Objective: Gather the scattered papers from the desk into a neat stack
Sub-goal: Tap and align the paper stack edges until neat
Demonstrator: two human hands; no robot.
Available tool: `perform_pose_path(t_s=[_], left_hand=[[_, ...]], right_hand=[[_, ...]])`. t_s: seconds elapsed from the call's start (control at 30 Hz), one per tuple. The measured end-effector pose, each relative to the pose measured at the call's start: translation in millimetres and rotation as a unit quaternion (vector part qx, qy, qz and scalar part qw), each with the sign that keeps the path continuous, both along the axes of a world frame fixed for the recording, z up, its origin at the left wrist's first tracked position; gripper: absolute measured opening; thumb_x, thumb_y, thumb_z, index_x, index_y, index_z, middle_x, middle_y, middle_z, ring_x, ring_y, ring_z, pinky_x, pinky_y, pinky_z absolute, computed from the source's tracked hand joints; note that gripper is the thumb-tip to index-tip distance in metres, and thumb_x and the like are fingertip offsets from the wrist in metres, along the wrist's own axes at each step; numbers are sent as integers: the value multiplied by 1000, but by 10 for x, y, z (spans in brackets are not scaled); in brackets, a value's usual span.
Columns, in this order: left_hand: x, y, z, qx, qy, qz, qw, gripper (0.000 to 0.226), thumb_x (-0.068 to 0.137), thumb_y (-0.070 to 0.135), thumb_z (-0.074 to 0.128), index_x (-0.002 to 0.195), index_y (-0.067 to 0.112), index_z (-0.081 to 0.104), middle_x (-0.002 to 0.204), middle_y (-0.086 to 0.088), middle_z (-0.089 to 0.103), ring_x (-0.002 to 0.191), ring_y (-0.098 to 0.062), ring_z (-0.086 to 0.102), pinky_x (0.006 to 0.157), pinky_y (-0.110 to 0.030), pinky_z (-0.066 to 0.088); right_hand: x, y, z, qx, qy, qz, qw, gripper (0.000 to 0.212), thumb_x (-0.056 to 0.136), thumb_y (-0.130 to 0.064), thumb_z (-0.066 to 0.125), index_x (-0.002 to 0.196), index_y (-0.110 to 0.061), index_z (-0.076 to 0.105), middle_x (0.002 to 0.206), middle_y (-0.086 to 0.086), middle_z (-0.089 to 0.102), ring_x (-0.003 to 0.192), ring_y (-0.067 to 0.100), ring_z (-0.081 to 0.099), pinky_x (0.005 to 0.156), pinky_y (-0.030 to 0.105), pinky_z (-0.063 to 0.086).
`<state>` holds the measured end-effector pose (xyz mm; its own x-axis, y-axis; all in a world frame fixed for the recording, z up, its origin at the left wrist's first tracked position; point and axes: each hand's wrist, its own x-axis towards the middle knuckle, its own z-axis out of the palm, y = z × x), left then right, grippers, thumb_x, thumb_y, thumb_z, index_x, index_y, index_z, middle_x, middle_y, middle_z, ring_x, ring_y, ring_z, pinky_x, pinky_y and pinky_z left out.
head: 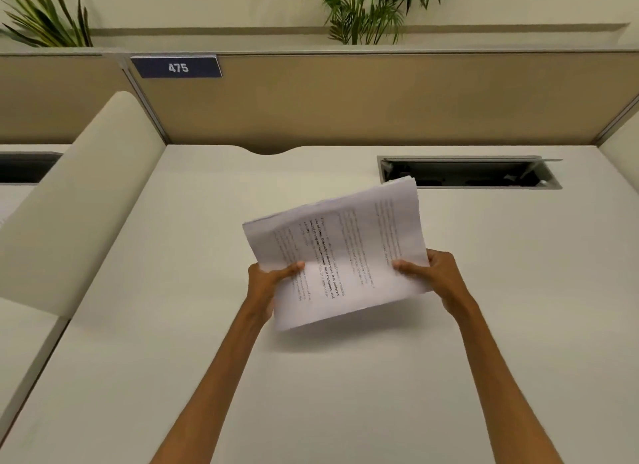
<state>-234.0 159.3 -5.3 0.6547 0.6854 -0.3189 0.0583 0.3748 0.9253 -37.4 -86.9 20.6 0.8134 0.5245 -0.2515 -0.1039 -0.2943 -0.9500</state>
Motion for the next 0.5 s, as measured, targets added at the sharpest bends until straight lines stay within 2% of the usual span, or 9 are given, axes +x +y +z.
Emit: perform_pose_path(t_s=[0.07, 0.1, 0.13, 0.17, 0.2, 0.23, 0.3, 0.37, 0.5], left_hand=[[11, -90, -49, -48, -4, 31, 998, 42, 71, -7, 80, 111, 3, 70, 110, -13, 76, 103, -35, 71, 86, -48, 59], [17, -151, -69, -76, -10, 45, 996, 40, 73, -7, 79, 111, 3, 70, 111, -13, 76, 104, -35, 71, 85, -48, 60], [33, -220, -80, -105, -17, 57, 993, 39, 75, -6, 77, 112, 4, 70, 112, -12, 75, 107, -34, 70, 83, -46, 60], [58, -291, -96, -131, -27, 65, 989, 40, 77, -5, 76, 115, 4, 69, 116, -12, 74, 109, -33, 69, 84, -45, 60], [90, -366, -118, -150, -42, 68, 985, 43, 79, -3, 75, 120, 5, 67, 121, -12, 72, 112, -32, 67, 88, -47, 59], [129, -444, -132, -168, -61, 69, 981, 47, 80, -2, 75, 125, 6, 64, 125, -12, 70, 116, -31, 66, 93, -50, 56], [204, -579, -104, -195, -101, 63, 973, 51, 82, -2, 73, 131, 6, 60, 130, -12, 67, 121, -32, 63, 100, -54, 50], [211, -607, -59, -190, -123, 56, 972, 47, 83, -2, 72, 128, 7, 62, 129, -12, 68, 120, -30, 64, 100, -53, 50], [-31, -240, 2, -103, -121, -24, 987, 52, 77, 3, 74, 127, 7, 63, 129, -14, 67, 118, -29, 63, 96, -42, 55]], right_hand=[[55, 18, -10, 4, 17, -39, 999, 31, 71, -23, 86, 98, -10, 76, 96, 6, 79, 80, 17, 76, 70, 27, 61], [50, 59, -28, 57, 72, -64, 994, 35, 74, -18, 85, 106, -9, 74, 104, 10, 77, 86, 19, 75, 74, 30, 61], [12, 137, -39, 145, 155, -81, 974, 39, 78, -12, 80, 116, -8, 70, 113, 11, 74, 95, 21, 74, 80, 33, 61], [-40, 241, -58, 231, 238, -95, 939, 44, 83, -7, 74, 126, -8, 64, 121, 11, 71, 103, 22, 72, 83, 34, 60], [-99, 350, -87, 292, 293, -113, 904, 48, 86, -3, 69, 132, -7, 58, 127, 11, 68, 108, 22, 69, 85, 34, 60], [-162, 457, -132, 319, 316, -127, 885, 50, 87, 0, 66, 136, -5, 55, 131, 13, 65, 112, 23, 67, 87, 36, 59], [-335, 649, -182, 330, 305, -116, 886, 52, 88, 2, 65, 138, -4, 53, 134, 14, 63, 120, 28, 63, 97, 44, 54], [-465, 728, -167, 320, 276, -105, 901, 49, 87, 0, 69, 134, -4, 57, 132, 14, 64, 122, 31, 62, 101, 50, 50], [-335, 608, -3, 269, 192, -113, 937, 36, 81, 2, 74, 116, -3, 68, 118, 12, 72, 111, 29, 69, 93, 46, 55]])
